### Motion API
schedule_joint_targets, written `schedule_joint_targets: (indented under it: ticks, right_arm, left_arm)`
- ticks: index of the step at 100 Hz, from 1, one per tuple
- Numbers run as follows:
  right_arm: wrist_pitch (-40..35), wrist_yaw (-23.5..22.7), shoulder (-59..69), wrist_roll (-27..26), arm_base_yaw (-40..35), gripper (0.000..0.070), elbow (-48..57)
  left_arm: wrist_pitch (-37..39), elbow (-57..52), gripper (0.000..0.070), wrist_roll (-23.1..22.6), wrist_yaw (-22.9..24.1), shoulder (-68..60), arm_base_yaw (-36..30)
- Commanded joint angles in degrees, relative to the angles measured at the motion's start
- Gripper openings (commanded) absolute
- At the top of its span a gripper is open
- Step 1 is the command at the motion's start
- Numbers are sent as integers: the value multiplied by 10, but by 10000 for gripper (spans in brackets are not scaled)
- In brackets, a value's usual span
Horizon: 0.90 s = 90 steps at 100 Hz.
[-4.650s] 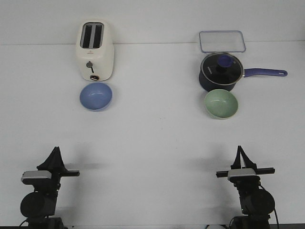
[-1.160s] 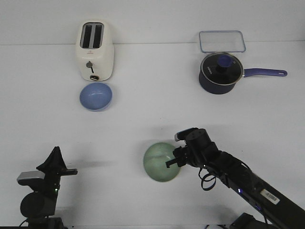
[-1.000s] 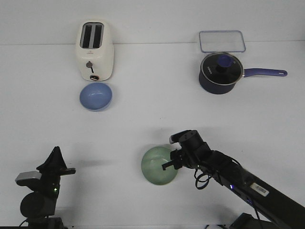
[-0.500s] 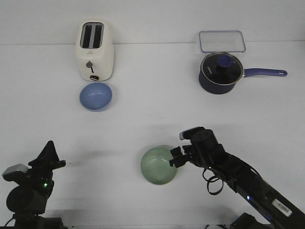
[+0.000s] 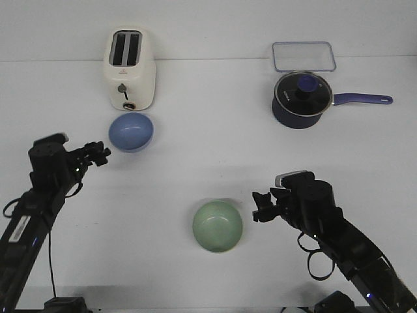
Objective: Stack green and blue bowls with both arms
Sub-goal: 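Release the green bowl and reach the left gripper to the blue bowl, then grasp the blue bowl rim with the left gripper and lift it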
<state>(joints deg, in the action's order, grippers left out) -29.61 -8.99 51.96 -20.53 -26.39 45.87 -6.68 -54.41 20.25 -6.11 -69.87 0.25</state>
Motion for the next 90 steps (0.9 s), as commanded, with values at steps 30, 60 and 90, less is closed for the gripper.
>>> schedule_joint_targets:
  ticks: [30, 60, 90]
  right_arm:
    - [3, 0, 2, 13, -2, 375, 10]
    - [-5, 6, 3, 13, -2, 375, 10]
    - [1, 65, 3, 36, 39, 374, 9]
  left_arm:
    - [-24, -160, 504, -31, -40, -283, 2]
    - [-38, -224, 73, -28, -45, -370, 0]
    - [-82, -224, 13, -51, -57, -314, 0]
